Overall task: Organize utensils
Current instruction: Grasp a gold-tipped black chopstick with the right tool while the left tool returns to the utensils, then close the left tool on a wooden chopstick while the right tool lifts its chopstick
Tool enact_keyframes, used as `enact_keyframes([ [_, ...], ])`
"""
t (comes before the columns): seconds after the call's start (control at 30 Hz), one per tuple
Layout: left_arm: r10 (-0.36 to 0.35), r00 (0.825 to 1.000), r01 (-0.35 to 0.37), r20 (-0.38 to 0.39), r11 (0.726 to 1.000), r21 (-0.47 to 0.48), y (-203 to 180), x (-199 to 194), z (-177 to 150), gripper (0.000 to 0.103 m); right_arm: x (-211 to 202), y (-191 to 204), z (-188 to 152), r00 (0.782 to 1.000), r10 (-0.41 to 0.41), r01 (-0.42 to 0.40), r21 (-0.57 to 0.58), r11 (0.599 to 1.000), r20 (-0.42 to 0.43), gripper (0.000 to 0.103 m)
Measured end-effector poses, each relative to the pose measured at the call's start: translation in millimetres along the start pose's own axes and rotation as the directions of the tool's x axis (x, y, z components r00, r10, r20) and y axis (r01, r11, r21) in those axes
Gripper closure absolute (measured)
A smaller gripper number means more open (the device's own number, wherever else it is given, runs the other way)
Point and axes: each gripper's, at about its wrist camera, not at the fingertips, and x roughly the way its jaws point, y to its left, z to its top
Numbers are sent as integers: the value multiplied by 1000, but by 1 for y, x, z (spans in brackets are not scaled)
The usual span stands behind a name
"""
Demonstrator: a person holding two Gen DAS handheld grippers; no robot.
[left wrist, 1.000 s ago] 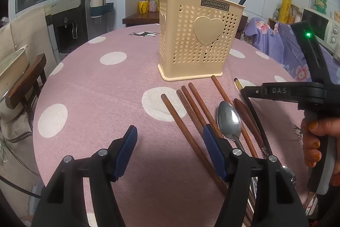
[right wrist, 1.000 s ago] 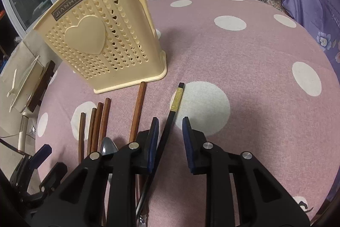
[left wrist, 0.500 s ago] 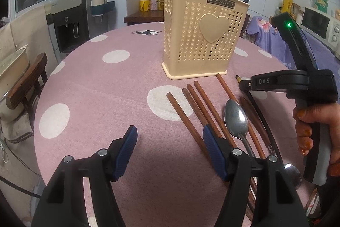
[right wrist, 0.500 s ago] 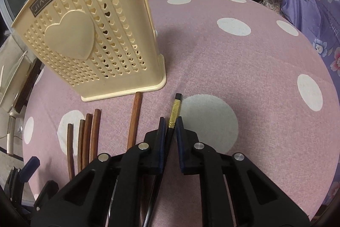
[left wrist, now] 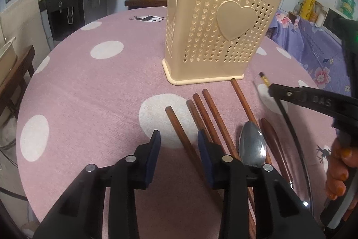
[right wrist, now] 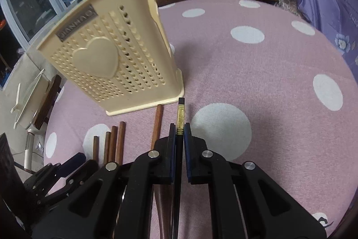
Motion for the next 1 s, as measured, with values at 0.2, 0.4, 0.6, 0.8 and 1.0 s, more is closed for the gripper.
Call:
enact_keyframes([
  [0.2,49,998,-47,-51,998,37,-6,7,7,77,-28,12,-2,997,15,-11,-53,999,76,95],
  [0.4,93,994,-89,-59,994,59,-13,14,13,83,-49,15,-7,992,57,-51,-55,997,113,95],
  [0.6,119,991,-115,-59,991,62,-14,22,21,90,-60,12,-8,988,82,-74,-58,996,133,95],
  [0.8,128,990,-124,-57,990,66,-17,24,24,91,-65,7,-10,983,114,-108,-49,993,143,95],
  [1.0,102,993,-100,-53,994,34,-10,23,24,93,-73,6,-11,976,146,-138,-60,989,160,95],
])
